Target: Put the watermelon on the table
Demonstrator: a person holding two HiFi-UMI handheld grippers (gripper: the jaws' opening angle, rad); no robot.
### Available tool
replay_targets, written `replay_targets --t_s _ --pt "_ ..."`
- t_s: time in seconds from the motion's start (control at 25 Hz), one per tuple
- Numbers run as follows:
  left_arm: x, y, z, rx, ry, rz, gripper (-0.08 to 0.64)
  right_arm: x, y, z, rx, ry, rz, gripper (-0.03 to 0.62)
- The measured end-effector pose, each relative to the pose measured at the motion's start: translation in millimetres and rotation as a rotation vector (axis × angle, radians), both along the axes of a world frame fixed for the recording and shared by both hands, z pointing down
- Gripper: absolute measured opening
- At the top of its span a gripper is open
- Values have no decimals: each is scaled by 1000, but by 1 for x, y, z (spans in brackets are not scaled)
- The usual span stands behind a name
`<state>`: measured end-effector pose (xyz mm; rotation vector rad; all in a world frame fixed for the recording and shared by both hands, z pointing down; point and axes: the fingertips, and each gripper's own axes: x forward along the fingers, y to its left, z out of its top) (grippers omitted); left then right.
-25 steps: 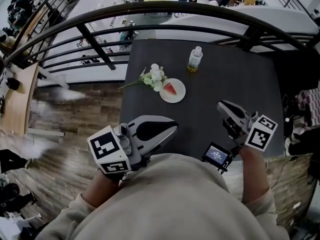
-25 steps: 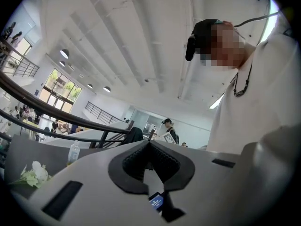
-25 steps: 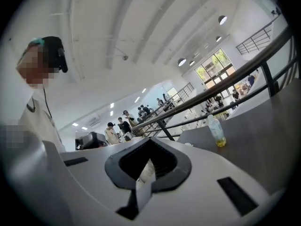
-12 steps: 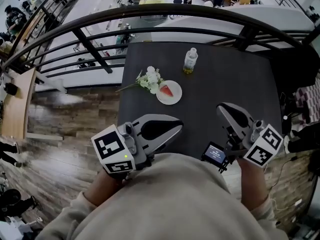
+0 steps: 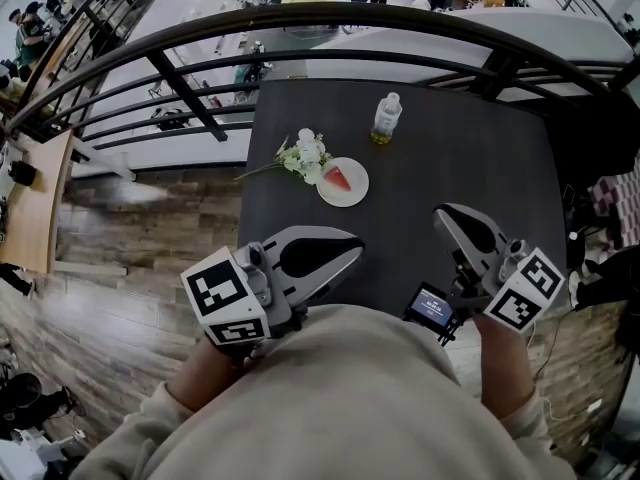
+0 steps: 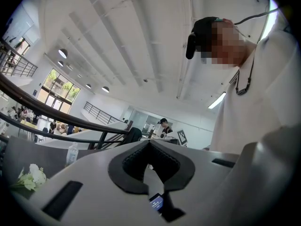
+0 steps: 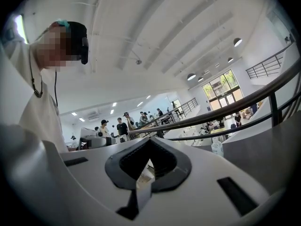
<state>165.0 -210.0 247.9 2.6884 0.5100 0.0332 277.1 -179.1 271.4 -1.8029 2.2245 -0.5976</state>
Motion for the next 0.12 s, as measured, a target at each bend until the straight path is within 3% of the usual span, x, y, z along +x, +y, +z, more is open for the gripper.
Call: replay_targets --t_s 0.12 --pt "2 -1 0 0 2 8 6 0 -2 0 -3 12 -3 14"
